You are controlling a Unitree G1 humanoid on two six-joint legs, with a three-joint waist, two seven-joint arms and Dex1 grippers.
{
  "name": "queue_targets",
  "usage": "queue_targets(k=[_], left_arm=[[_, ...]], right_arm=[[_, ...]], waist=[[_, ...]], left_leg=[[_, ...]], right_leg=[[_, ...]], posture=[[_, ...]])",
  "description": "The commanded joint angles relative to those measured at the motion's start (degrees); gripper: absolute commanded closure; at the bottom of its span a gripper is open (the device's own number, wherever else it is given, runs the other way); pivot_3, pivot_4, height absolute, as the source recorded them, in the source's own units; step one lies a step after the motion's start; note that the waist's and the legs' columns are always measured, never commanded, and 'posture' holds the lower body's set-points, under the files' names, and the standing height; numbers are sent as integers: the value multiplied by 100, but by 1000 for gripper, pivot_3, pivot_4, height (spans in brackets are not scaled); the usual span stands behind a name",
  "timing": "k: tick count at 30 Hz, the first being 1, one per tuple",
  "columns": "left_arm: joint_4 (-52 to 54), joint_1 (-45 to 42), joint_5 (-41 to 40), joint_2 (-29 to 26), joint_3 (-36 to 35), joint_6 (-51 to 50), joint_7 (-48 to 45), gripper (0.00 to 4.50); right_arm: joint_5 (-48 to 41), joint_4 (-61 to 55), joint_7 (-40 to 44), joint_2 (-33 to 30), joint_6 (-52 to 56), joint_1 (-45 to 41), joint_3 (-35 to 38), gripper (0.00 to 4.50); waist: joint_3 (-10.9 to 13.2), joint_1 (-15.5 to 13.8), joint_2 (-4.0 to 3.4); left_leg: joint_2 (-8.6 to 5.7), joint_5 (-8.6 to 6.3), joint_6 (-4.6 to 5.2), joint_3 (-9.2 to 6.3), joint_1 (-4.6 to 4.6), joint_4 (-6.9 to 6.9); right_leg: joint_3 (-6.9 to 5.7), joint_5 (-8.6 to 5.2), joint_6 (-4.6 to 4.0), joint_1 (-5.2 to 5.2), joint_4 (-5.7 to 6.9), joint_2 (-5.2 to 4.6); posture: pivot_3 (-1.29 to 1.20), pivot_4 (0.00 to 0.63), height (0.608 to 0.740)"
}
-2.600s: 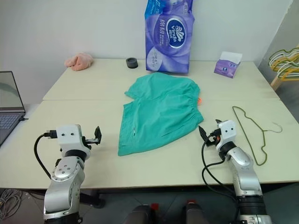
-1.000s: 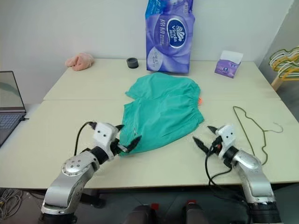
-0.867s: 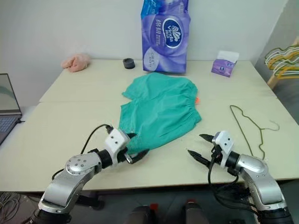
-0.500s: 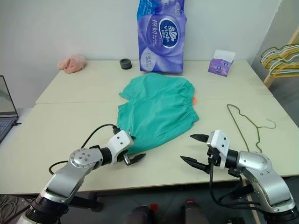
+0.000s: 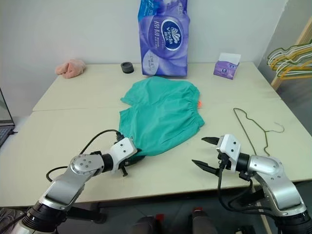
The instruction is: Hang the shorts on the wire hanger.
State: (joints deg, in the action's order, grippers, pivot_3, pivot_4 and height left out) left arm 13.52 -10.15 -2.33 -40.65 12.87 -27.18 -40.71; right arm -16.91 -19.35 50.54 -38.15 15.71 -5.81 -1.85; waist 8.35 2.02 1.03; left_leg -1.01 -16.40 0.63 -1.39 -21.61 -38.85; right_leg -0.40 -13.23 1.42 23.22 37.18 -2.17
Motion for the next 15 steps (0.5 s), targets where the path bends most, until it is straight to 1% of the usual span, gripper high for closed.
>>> queue_targets(k=[1, 4, 6, 8, 11, 15], left_arm=[[-161, -53, -220, 78, -427, -305, 32, 4441], [-98, -293, -678, 245, -833, -589, -32, 4441], [-72, -459, -889, 239, -1070, -708, -107, 4441], [-56, -660, -1109, 217, -1328, -852, -125, 4441], [-6, -930, -1423, 222, -1637, -1096, -143, 4441], [145, -1174, -1780, 231, -1928, -1416, -110, 4441]], right_arm=[[808, 486, -385, -2, -492, -616, -252, 0], [1758, 1459, -637, 36, -1281, -1354, -753, 0], [2324, 2231, -739, 53, -1961, -1826, -1124, 0], [2793, 3031, -837, 133, -2519, -2287, -1474, 0], [3292, 4080, -1127, 397, -3112, -2915, -1812, 0], [3867, 5363, -1759, 812, -3679, -3668, -2096, 0]], waist=[[0, 11, 0], [1, 23, 1], [2, 33, 3], [3, 29, 4], [3, 37, 5], [3, 88, 5]], left_leg=[[0, 0, 0, 1, 0, 0], [1, 0, -1, 7, 1, -1], [0, 1, -2, 6, -5, -1], [-2, 1, -2, 5, -9, -1], [-9, 2, -5, 6, -13, -2], [-17, 8, -14, 8, -15, -3]], right_leg=[[0, 0, 0, 0, 1, 0], [-7, 1, -2, 5, 4, 3], [-11, 17, -28, 9, 4, 4], [-8, 18, -30, 11, 4, 4], [-6, 19, -30, 12, 2, 0], [-1, 23, -26, 13, 1, -6]], posture=[[-126, 109, 740], [-120, 107, 740], [-110, 105, 740], [-103, 103, 740], [-93, 102, 740], [-72, 97, 740]])
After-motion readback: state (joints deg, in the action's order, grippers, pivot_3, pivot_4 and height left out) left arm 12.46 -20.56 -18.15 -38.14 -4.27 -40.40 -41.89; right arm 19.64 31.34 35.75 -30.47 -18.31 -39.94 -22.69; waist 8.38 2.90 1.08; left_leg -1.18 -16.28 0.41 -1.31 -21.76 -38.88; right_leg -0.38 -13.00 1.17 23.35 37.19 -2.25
